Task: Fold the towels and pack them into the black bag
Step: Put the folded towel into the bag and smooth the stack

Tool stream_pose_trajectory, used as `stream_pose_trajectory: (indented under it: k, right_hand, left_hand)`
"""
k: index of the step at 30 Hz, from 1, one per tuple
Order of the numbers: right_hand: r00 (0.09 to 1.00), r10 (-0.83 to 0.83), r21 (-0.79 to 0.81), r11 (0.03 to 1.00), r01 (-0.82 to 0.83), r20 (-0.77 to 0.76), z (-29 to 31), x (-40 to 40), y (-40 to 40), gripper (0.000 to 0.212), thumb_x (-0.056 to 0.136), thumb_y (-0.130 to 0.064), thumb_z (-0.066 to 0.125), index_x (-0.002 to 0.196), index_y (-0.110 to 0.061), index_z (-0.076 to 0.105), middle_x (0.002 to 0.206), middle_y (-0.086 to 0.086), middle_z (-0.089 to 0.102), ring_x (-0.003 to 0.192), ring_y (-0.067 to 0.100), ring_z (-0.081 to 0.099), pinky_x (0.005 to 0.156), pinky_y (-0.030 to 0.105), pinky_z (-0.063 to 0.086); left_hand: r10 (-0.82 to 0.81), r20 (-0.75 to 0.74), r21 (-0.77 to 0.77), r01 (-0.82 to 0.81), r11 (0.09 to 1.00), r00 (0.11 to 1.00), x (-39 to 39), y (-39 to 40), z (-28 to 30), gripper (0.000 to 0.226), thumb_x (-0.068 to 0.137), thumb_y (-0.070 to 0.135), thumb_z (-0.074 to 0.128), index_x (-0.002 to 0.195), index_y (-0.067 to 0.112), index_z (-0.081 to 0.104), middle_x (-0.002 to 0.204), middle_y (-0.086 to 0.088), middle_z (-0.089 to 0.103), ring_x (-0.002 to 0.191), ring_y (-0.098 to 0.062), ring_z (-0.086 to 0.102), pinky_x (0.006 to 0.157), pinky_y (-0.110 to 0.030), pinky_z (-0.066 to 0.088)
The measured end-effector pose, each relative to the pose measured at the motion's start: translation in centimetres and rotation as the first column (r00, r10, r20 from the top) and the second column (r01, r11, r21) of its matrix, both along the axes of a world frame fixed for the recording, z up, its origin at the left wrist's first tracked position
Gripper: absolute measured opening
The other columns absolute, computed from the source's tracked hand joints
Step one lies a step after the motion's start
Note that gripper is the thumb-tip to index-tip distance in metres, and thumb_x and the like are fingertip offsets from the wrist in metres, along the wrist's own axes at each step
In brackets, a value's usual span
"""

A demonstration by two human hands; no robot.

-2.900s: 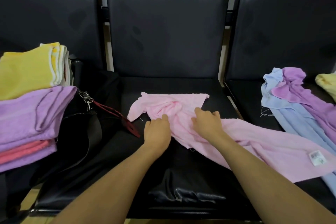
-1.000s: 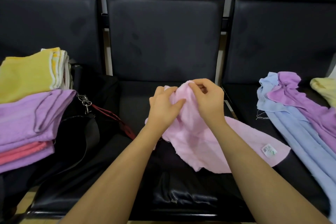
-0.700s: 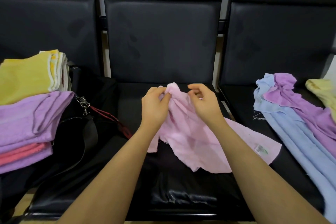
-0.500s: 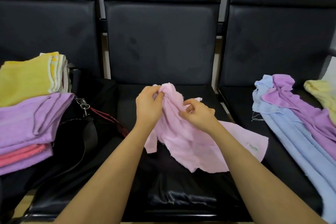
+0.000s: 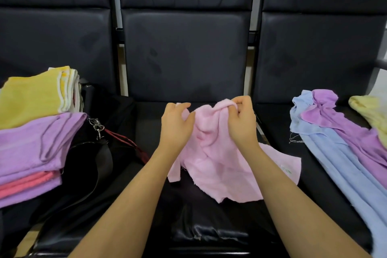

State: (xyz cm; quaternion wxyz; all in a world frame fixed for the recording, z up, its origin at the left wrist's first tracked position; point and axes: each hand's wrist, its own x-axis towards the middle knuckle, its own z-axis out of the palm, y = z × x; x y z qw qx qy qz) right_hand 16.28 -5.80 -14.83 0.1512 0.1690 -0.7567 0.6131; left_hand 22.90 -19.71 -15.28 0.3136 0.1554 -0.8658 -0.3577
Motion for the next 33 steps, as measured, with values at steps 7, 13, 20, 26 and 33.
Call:
stream_pose_trajectory:
  k: [7, 13, 20, 26, 33]
  right_hand:
    - [0.909, 0.409, 0.004, 0.912, -0.410, -0.078, 1.6, 1.9, -1.2, 0.020, 0.086, 0.007, 0.056, 0.092, -0.012, 0.061, 0.093, 0.000, 0.064, 0.090, 0.010, 0.062, 0.074, 0.015, 0.049]
    - [0.912, 0.409, -0.075, 0.910, -0.407, 0.012, 1.8, 1.8, -0.7, 0.026, 0.088, -0.004, 0.060, 0.111, -0.014, 0.055, 0.083, 0.000, 0.066, 0.085, 0.011, 0.064, 0.073, 0.018, 0.049]
    - [0.904, 0.283, 0.249, 0.895, -0.369, 0.321, 0.9, 1.6, -0.9, 0.035, 0.079, -0.044, 0.072, 0.079, -0.012, 0.057, 0.073, 0.002, 0.057, 0.066, 0.010, 0.052, 0.059, 0.024, 0.042]
    - [0.907, 0.368, 0.018, 0.925, -0.380, 0.204, 1.1, 2.2, -1.0, 0.013, 0.089, -0.017, 0.065, 0.091, -0.005, 0.071, 0.076, 0.002, 0.066, 0.068, 0.002, 0.057, 0.060, 0.012, 0.045]
    - [0.970, 0.203, -0.168, 0.969, -0.180, 0.136, 2.8, 2.4, -0.7, 0.032, 0.089, -0.018, 0.062, 0.068, 0.004, 0.051, 0.062, 0.007, 0.041, 0.062, 0.015, 0.038, 0.059, 0.027, 0.032]
  left_hand:
    - [-0.150, -0.028, 0.110, 0.152, 0.982, 0.988, -0.2, 2.5, 0.0, 0.015, 0.089, 0.021, 0.057, 0.091, 0.009, 0.065, 0.093, -0.004, 0.055, 0.085, -0.018, 0.056, 0.075, -0.023, 0.045]
    - [-0.028, -0.195, 0.130, 0.054, 0.990, 0.980, -0.1, 1.4, 0.1, 0.013, 0.089, 0.005, 0.056, 0.090, 0.006, 0.069, 0.089, -0.002, 0.060, 0.077, -0.005, 0.055, 0.066, -0.007, 0.041]
    - [-0.032, -0.273, -0.083, 0.010, 0.997, 0.962, 0.3, 0.9, 0.1, 0.025, 0.086, -0.009, 0.053, 0.094, 0.002, 0.073, 0.083, 0.001, 0.052, 0.068, 0.003, 0.046, 0.069, 0.002, 0.033]
    - [-0.063, -0.164, -0.133, 0.041, 0.990, 0.984, 0.1, 0.1, -0.4, 0.023, 0.090, -0.002, 0.053, 0.101, 0.007, 0.071, 0.089, -0.001, 0.055, 0.079, -0.014, 0.052, 0.075, -0.002, 0.032]
    - [-0.094, -0.055, 0.049, 0.096, 0.994, 0.994, 0.7, -0.4, 0.6, 0.061, 0.087, -0.010, 0.037, 0.143, 0.013, 0.037, 0.128, -0.005, 0.038, 0.116, -0.021, 0.043, 0.095, -0.023, 0.035]
